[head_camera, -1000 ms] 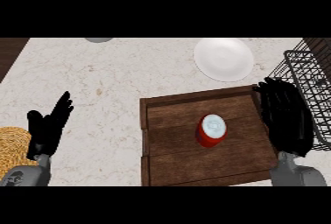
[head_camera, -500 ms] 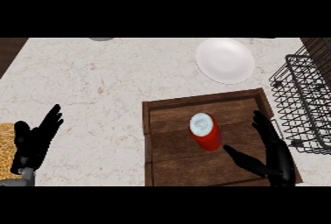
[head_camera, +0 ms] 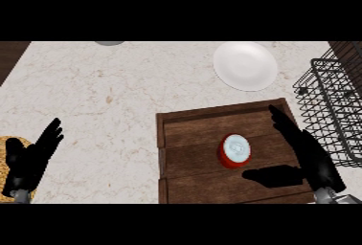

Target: Pick the can from the tray and place it in the tiered basket

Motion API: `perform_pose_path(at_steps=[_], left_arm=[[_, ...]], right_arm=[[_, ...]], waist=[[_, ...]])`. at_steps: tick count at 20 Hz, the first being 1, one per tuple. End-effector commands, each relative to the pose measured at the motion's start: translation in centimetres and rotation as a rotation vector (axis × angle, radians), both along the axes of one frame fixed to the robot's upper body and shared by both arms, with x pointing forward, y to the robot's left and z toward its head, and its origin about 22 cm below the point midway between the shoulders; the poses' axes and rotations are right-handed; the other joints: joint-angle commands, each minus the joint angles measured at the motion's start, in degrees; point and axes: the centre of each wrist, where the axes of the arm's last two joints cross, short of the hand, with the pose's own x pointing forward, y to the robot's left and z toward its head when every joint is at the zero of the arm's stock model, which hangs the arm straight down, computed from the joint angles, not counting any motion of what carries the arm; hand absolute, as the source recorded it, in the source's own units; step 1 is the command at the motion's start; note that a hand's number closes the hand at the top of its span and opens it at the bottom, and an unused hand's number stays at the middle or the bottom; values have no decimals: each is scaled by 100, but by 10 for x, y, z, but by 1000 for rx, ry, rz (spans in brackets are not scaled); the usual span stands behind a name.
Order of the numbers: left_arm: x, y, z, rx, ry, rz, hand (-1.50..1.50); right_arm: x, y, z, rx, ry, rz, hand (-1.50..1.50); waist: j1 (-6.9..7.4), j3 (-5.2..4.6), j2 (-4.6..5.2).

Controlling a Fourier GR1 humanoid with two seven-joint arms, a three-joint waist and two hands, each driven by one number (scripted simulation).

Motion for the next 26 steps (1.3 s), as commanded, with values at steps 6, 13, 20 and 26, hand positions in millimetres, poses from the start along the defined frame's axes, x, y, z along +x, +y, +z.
perform_pose_path(at_steps=[6,13,20,26], left_arm=[[-18,6,-14,-12,11,27,0],[4,-3,3,11,-12,28,0],[-11,11,-3,-1,1,26,0],[-11,-7,8,5,-14,7,0]], right_arm=[[33,32,64,-12,188,95,-150],[31,30,58,-104,345,104,-150],[21,5,66,-100,370,46,-150],[20,-6,40,-45,362,84,-150]], waist=[[-7,9,14],[-54,12,11],[-66,12,11],[-58,14,12]])
